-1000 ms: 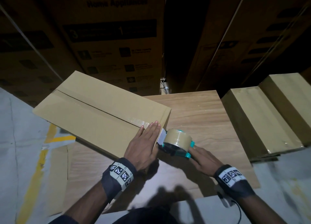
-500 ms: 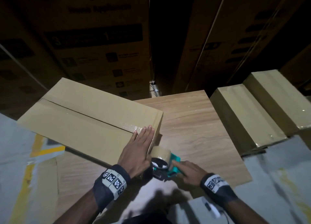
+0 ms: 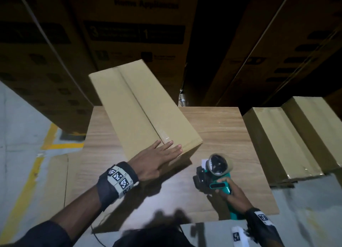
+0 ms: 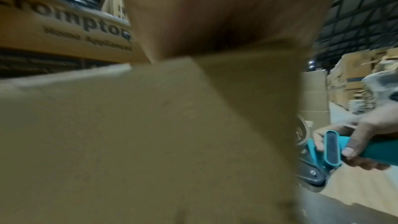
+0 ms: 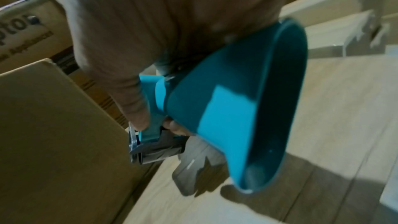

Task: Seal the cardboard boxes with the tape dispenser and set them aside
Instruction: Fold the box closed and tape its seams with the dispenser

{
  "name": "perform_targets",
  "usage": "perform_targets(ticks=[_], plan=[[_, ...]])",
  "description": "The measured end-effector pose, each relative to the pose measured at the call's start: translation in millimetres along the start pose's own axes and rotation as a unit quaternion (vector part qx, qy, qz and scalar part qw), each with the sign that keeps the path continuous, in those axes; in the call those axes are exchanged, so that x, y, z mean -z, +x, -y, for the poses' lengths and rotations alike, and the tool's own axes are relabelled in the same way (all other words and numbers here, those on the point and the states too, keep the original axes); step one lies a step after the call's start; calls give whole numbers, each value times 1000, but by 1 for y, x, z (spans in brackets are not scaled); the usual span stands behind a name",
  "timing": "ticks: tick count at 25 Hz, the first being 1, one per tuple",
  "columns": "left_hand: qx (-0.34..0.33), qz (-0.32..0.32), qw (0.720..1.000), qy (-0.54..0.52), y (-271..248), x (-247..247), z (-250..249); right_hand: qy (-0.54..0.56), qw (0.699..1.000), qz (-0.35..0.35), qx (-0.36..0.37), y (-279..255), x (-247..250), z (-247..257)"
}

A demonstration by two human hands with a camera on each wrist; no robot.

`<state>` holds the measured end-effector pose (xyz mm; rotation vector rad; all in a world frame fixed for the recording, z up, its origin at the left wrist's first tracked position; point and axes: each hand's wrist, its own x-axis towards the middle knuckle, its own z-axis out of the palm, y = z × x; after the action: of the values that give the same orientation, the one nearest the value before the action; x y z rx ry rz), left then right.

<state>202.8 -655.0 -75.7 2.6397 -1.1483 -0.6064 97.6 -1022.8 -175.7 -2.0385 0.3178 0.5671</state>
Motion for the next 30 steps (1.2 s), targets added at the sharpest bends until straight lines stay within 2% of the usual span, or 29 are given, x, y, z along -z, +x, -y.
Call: perform_targets(ticks=[3,5,9,13,16,23,26,28,30], plan=[[18,2,998,58,-24,-1,10,61,997,-39,-12,14,-16,-7],[71,-18,992,107,-45,-11,16,98,994,-54,-7,22,-26,-12],[166,-151,963,148,-78,-53,15,132,989,-69,11,32,-46,-24],[185,-232,943,149,-64,-110,0,135,989,-57,7,30,-55,-29],[213,-250,935,136,-44,-122,0,116,992,-54,3,21,-51,-28],[156,-210,954,143,-58,-176,22,124,989,-83,11,-3,-37,-19],[94,-240,949,183,-62,-168,22,138,985,-98,36,-11,-35,-10],[84,-257,943,192,-56,-153,27,147,983,-100,49,-14,-40,-4],[74,-222,953,194,-50,-147,35,154,981,-100,61,-18,-47,6]])
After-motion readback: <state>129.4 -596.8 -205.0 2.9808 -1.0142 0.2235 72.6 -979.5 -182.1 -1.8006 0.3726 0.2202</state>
